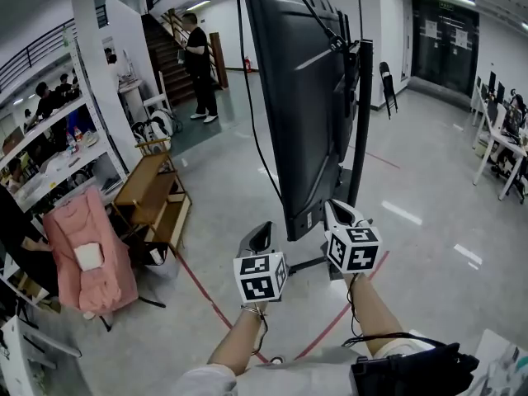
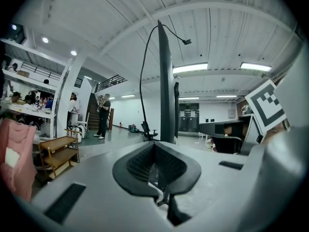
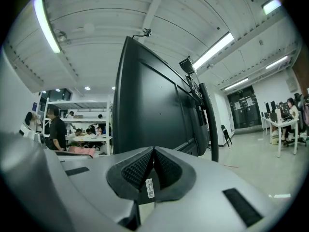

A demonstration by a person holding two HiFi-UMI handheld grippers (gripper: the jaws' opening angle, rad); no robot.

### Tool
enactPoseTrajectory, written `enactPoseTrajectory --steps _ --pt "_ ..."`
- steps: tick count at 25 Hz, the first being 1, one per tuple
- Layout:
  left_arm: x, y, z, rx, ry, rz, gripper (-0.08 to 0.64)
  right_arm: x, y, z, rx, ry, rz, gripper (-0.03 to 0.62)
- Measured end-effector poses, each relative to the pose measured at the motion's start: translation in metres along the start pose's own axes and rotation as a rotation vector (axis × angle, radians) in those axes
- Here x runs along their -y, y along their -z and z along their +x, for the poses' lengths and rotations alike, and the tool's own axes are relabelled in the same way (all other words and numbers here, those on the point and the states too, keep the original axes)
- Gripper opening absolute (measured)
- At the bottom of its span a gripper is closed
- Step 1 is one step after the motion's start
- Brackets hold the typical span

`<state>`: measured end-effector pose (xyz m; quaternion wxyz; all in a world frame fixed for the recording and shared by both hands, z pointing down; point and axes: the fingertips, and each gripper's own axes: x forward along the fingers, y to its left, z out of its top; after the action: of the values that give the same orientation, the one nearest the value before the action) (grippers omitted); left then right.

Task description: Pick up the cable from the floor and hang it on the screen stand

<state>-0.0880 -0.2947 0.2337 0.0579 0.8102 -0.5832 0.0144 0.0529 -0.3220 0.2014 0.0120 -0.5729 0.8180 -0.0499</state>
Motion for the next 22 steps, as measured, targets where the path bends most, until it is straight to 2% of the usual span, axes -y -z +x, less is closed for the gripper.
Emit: enactPoseTrajectory --steps 6,22 --pt "0.003 -0.004 0.004 0.002 0.005 -0.002 0.005 -0.002 0.001 -0.003 -0.019 0.015 -0.039 0.017" --pt "-0.006 0.001 0.022 -0.017 0.003 0.0 0.005 -0.001 0.005 0.012 -0.027 0.021 -0.038 0.017"
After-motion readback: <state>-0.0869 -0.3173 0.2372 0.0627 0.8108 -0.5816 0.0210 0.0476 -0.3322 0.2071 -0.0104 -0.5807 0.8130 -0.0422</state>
